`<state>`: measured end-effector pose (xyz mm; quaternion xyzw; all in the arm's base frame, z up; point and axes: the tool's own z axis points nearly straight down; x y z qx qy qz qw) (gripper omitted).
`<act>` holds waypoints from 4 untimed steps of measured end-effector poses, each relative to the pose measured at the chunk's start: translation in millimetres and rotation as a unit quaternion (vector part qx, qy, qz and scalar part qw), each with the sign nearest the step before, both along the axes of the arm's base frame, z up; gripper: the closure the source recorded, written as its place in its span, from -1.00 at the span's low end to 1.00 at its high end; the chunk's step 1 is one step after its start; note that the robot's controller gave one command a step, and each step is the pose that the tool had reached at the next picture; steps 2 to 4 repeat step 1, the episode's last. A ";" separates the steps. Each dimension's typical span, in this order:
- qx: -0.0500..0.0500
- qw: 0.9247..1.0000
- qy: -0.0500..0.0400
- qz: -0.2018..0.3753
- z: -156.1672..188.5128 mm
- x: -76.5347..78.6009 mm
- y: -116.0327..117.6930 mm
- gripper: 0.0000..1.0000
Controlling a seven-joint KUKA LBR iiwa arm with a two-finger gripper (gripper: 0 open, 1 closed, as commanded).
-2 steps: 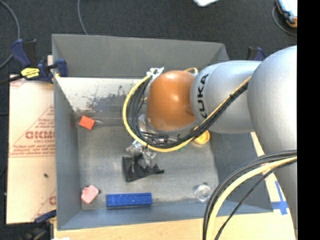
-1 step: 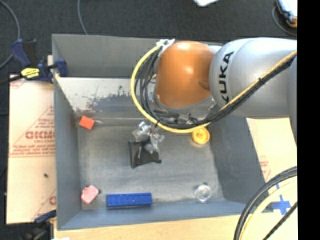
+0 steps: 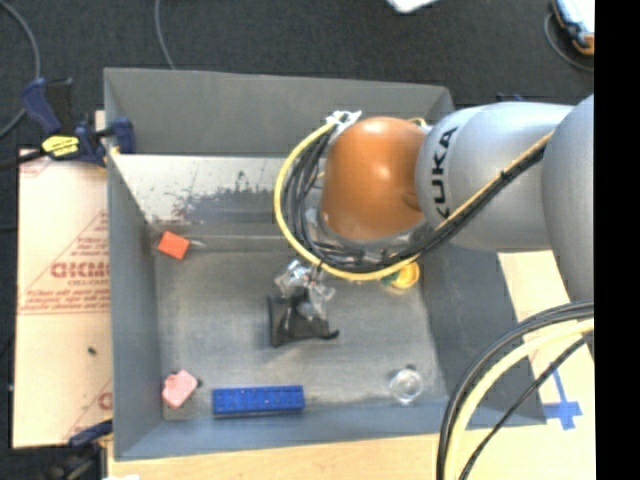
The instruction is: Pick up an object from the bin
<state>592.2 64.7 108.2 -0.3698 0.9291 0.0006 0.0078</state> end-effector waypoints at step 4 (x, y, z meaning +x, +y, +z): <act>-0.001 1.000 0.003 -0.016 224.5 -20.4 28.5 1.00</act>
Offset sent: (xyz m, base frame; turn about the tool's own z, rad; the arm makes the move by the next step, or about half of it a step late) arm 0.0000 0.0000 0.0000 0.0000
